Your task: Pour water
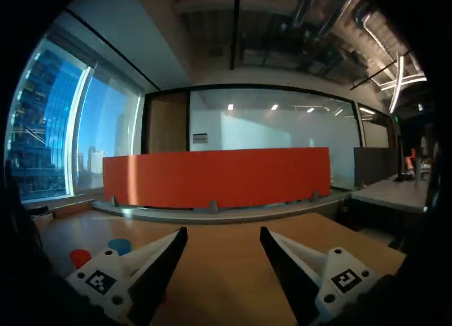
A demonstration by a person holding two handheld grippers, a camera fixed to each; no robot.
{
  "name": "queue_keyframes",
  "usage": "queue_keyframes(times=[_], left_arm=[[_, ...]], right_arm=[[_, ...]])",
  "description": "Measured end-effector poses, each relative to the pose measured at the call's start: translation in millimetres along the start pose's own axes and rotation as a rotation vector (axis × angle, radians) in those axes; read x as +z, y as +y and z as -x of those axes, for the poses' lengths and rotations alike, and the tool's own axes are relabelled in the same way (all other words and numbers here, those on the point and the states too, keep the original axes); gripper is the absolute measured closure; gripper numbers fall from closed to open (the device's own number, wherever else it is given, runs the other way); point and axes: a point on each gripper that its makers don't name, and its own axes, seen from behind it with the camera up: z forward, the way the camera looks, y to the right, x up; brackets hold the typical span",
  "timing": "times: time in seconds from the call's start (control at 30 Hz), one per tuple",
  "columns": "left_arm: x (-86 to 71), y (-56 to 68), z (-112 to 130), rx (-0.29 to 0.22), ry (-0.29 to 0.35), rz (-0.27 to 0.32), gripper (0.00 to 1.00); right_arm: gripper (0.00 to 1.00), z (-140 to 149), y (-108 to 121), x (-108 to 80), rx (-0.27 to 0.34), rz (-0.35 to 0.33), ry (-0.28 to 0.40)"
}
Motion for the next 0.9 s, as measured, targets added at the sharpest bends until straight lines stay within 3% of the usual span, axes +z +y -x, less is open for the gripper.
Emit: queue_keyframes(times=[0.37,0.9], left_arm=[[5.3,-1.6,15,-0.035,-0.021,0.006,0.02],[9.5,2.4,33,-0.042,-0.062,0.020,0.02]], right_arm=[[0.01,-1,-3,1.2,-0.007,-0.003,-0.002],[0.01,-8,1,0.7,-0.001,-0.004,0.011]])
